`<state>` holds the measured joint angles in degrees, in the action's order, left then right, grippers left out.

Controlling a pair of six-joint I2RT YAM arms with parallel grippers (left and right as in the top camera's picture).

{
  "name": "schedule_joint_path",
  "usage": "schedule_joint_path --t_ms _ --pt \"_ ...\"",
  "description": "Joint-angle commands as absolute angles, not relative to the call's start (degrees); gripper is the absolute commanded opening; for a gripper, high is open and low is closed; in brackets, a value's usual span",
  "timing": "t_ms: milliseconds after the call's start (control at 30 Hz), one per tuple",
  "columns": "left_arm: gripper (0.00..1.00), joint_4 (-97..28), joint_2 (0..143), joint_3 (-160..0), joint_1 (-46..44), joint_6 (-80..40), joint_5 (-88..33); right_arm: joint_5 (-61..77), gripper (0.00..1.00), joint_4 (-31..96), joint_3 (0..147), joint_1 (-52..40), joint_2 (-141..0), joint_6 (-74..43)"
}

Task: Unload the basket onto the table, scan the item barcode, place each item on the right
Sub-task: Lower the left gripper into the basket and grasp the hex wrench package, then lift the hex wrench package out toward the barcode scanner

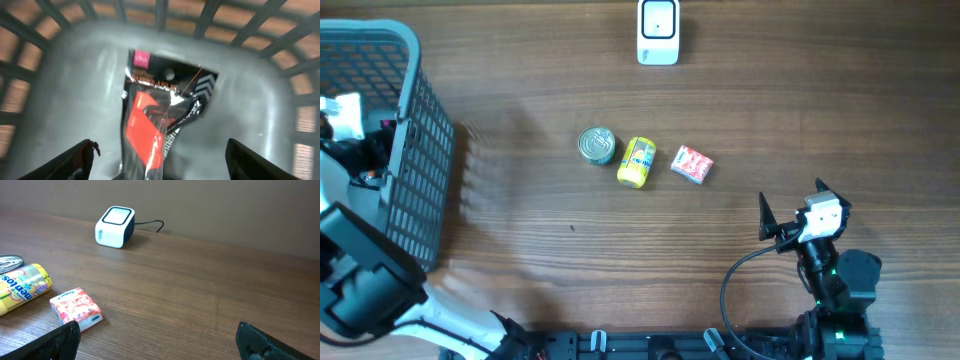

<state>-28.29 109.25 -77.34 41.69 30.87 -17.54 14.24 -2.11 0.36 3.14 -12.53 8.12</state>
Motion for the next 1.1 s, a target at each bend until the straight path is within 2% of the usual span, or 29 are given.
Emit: schedule_joint_path --t_ms 0,67,267,433,600,767,867,933,1067 --pt "0.73 -27.8 111.7 -77.2 41.9 31.5 -17.5 13.3 1.00 -2.0 0.3 2.9 -12.7 7.3" --pt "0.70 -27.4 112.4 -77.2 41.9 31.5 -17.3 13.3 1.00 -2.0 0.3 2.9 -12.7 7.3" --pt "0.70 -25.6 113.6 -77.2 41.9 32.6 -17.3 13.3 1.00 -2.1 0.3 2.9 -12.7 7.3" --pt "0.60 -24.4 113.9 -77.1 41.9 32.6 -17.3 13.3 1.00 -2.1 0.3 2.9 -12.7 7.3" --pt "0.61 -24.5 115.3 -77.1 41.9 32.6 -17.3 13.3 0.99 -2.1 0.3 2.9 -12.7 7.3" --pt "0.58 -24.4 116.4 -77.1 41.9 32.6 -17.3 13.3 1.00 -2.1 0.3 2.9 -12.7 7.3" --pt "0.48 -24.3 116.4 -77.1 41.9 32.6 -17.3 13.3 1.00 -2.1 0.3 2.9 -12.7 7.3" --pt "0.26 -24.3 116.4 -77.1 41.9 32.6 -17.3 13.3 1.00 -2.0 0.3 2.9 -12.7 7.3" --pt "0.22 -24.2 116.4 -77.1 41.9 32.5 -17.3 13.3 1.00 -2.0 0.3 2.9 -12.7 7.3"
